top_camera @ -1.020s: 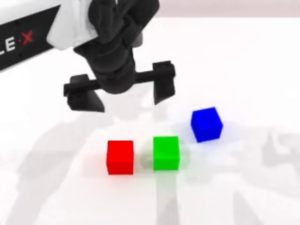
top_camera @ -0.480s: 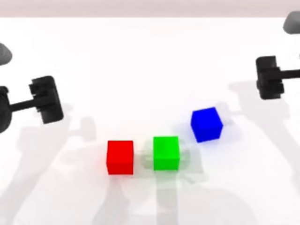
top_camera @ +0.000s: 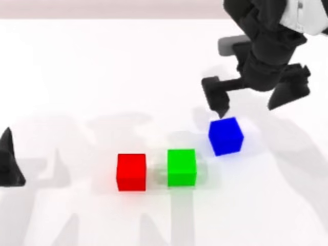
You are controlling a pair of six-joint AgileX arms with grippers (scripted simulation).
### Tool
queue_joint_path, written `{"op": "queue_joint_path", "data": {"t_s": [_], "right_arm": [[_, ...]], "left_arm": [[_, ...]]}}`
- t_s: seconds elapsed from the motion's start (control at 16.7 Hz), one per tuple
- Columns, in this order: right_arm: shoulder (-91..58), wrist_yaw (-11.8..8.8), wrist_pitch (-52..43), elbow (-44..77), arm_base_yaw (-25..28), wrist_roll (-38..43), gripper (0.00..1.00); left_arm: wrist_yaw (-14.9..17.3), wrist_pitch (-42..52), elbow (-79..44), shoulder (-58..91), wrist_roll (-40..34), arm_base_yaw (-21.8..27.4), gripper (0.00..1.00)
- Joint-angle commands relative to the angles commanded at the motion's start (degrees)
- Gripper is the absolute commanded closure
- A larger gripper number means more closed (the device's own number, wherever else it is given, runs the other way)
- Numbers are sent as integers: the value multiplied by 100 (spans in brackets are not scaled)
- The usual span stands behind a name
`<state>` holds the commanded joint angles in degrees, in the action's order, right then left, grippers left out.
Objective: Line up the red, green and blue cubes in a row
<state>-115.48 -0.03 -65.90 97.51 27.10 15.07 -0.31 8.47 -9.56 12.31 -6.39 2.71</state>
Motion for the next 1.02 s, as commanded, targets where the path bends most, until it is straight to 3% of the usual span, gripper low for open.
{"op": "queue_joint_path", "data": {"t_s": [0.3,0.72,1.02], "right_arm": [[-1042,20,-556,1013,248,140,0],[-1085,19,-554,1028,235,140,0],[-1302,23,329,386,254,145,0]], "left_arm": [[29,-805,914,-1176,608,-368,0],[31,-847,956,-1231,639,-386,0],[31,-847,956,-1231,639,-386,0]]}}
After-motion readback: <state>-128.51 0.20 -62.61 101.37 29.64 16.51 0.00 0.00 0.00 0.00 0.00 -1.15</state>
